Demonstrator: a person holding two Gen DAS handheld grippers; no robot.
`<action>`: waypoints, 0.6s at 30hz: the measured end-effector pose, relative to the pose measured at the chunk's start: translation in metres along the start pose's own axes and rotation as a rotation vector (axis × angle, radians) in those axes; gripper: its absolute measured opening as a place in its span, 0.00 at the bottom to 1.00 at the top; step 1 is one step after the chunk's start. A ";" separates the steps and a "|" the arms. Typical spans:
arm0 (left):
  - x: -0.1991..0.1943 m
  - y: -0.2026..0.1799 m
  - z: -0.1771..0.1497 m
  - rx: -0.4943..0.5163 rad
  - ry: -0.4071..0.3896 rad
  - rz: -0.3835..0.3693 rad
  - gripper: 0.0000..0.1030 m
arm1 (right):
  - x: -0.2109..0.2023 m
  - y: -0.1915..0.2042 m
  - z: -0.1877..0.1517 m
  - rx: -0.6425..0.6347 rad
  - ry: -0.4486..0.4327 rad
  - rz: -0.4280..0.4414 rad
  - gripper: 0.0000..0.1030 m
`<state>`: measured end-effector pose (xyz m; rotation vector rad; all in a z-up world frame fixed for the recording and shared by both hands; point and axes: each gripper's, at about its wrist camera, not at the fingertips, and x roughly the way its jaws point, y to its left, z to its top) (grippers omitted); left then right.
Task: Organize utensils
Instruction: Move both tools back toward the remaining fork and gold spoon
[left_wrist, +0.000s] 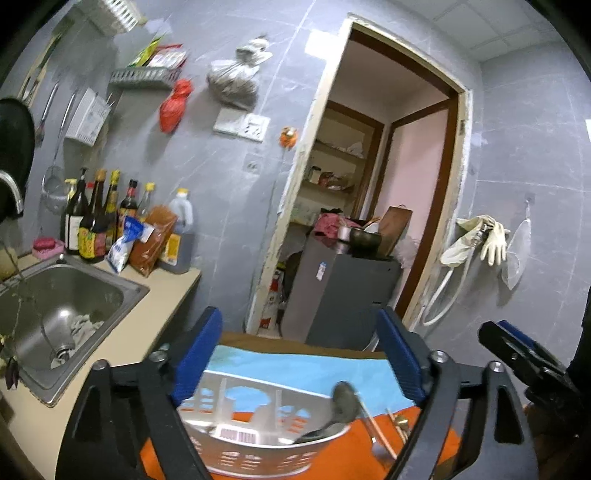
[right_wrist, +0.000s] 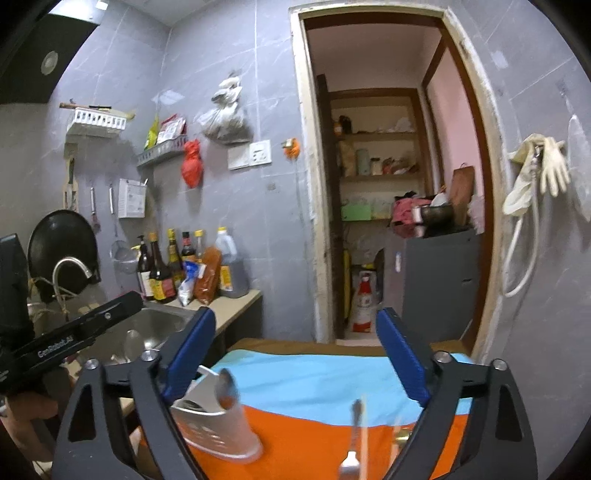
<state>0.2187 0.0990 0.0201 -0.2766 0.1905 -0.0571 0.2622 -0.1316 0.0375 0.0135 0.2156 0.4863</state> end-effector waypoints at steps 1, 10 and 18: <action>-0.001 -0.008 0.000 0.008 -0.006 0.000 0.88 | -0.006 -0.006 0.002 0.002 -0.011 -0.006 1.00; 0.004 -0.065 -0.007 0.067 -0.012 -0.041 0.94 | -0.039 -0.057 0.009 0.015 -0.045 -0.096 1.00; 0.023 -0.106 -0.039 0.093 0.059 -0.101 0.94 | -0.055 -0.107 -0.008 0.037 -0.019 -0.195 1.00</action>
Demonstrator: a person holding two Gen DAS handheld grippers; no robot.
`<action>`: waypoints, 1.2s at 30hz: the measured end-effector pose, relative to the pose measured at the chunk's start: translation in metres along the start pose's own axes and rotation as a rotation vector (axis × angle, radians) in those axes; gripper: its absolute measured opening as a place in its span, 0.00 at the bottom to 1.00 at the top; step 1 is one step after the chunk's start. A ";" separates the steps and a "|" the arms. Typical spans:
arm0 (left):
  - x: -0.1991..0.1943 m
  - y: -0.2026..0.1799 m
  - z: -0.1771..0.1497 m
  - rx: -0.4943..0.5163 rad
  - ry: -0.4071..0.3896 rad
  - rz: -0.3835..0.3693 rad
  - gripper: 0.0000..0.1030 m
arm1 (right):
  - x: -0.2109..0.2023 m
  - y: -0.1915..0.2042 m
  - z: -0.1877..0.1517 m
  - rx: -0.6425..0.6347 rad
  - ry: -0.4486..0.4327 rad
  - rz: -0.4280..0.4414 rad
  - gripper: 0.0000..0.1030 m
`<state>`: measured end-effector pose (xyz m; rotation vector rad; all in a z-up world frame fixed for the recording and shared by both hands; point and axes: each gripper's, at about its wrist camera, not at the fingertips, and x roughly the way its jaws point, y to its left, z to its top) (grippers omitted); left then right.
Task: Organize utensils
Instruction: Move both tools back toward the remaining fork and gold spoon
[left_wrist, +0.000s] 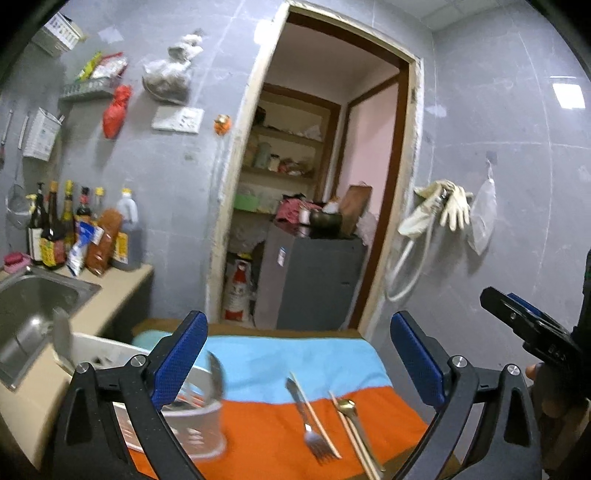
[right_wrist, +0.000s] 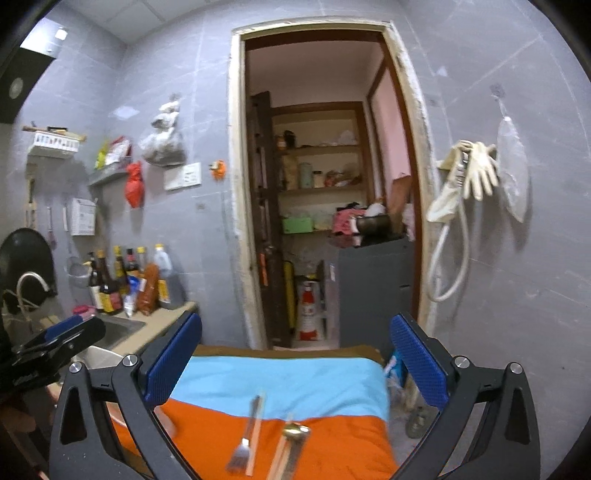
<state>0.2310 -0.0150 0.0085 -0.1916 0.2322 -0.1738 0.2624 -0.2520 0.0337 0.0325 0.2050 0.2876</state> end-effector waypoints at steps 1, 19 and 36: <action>0.004 -0.005 -0.004 -0.001 0.012 -0.004 0.94 | 0.001 -0.006 -0.002 0.000 0.011 -0.009 1.00; 0.087 -0.028 -0.073 -0.046 0.241 -0.026 0.94 | 0.047 -0.080 -0.068 0.062 0.221 -0.048 1.00; 0.160 0.004 -0.120 -0.089 0.541 0.055 0.34 | 0.127 -0.060 -0.121 0.048 0.534 0.169 0.40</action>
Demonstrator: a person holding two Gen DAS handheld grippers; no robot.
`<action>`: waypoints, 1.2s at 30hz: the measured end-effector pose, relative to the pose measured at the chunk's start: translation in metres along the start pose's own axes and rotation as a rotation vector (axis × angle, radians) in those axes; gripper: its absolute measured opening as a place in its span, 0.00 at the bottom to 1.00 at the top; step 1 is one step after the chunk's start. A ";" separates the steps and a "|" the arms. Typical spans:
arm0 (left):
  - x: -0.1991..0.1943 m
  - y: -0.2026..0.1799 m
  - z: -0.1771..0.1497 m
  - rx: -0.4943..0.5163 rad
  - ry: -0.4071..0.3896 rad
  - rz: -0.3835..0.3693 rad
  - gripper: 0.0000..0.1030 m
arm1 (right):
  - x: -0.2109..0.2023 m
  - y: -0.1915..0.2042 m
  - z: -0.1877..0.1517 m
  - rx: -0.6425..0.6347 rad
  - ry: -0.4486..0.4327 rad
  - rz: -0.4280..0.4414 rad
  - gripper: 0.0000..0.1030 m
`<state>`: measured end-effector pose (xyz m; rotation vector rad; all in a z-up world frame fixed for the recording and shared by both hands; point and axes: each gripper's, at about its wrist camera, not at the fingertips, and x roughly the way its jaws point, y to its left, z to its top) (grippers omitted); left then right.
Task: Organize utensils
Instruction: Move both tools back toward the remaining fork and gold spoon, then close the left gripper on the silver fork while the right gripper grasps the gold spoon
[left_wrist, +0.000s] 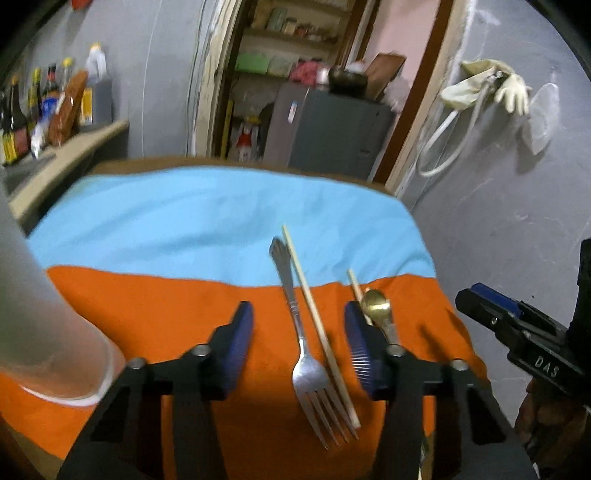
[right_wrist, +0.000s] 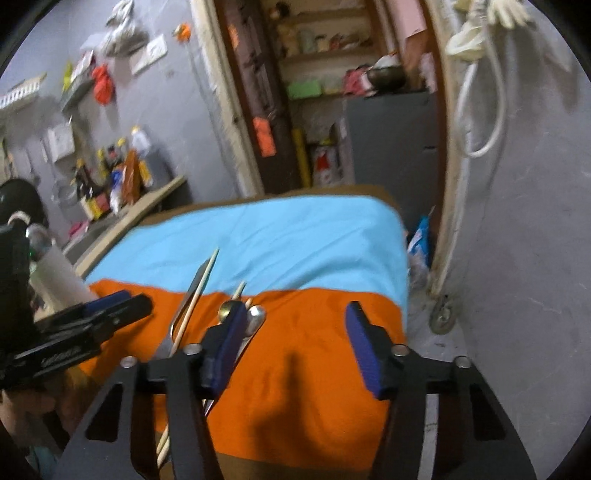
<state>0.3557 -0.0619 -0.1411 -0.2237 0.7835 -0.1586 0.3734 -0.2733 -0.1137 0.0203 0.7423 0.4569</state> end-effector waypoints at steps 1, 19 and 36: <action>0.003 0.002 0.001 -0.005 0.014 0.002 0.31 | 0.003 0.002 0.000 -0.011 0.012 0.008 0.39; 0.037 0.034 0.029 -0.071 0.201 -0.129 0.12 | 0.064 0.012 0.009 -0.026 0.207 0.210 0.25; 0.036 0.033 0.031 -0.144 0.186 -0.184 0.03 | 0.075 0.001 0.014 0.057 0.215 0.264 0.02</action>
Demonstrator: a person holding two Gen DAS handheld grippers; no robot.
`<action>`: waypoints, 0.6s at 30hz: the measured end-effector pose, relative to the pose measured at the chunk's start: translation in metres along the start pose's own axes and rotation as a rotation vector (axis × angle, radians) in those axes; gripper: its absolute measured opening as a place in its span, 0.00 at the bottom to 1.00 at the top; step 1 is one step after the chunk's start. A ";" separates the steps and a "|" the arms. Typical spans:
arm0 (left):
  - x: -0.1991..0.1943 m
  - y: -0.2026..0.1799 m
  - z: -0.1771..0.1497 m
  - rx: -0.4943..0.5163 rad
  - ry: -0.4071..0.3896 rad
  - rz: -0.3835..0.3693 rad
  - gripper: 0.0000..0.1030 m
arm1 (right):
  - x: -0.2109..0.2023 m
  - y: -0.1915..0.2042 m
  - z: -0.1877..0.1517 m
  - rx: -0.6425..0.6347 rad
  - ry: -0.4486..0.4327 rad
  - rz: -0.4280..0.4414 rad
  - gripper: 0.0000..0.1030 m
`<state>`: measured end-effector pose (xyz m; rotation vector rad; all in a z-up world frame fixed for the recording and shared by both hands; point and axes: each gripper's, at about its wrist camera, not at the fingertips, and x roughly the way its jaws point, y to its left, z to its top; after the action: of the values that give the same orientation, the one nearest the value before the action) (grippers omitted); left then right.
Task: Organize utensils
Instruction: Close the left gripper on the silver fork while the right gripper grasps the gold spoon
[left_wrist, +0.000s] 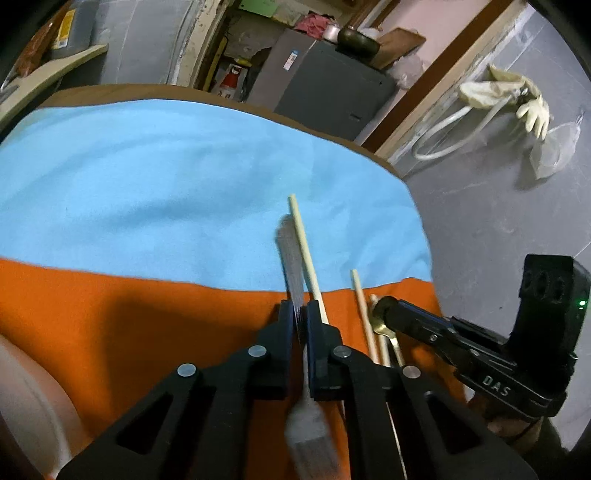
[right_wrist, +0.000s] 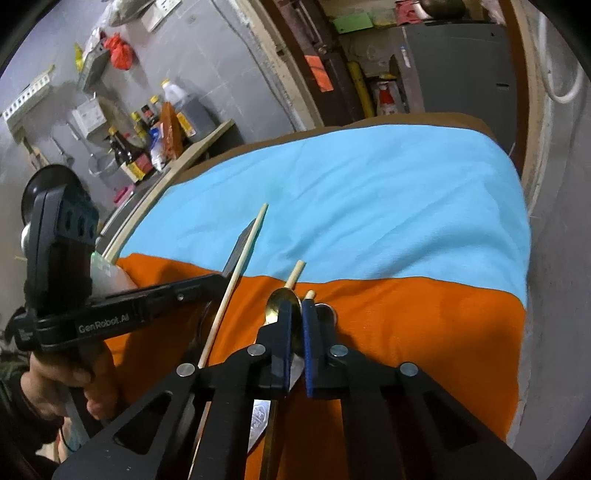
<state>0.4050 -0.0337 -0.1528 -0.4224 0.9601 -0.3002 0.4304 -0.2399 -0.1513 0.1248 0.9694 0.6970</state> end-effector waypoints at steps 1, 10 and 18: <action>-0.001 -0.002 -0.003 0.005 -0.004 0.004 0.03 | -0.003 0.000 -0.001 0.007 -0.011 0.001 0.02; -0.016 -0.006 -0.024 -0.010 0.005 0.024 0.03 | -0.024 0.005 -0.015 0.055 -0.055 -0.014 0.01; -0.020 -0.001 -0.027 -0.039 0.033 0.029 0.03 | -0.013 -0.005 -0.016 0.099 -0.004 -0.088 0.07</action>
<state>0.3718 -0.0319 -0.1511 -0.4398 1.0050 -0.2637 0.4151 -0.2546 -0.1535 0.1690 1.0001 0.5680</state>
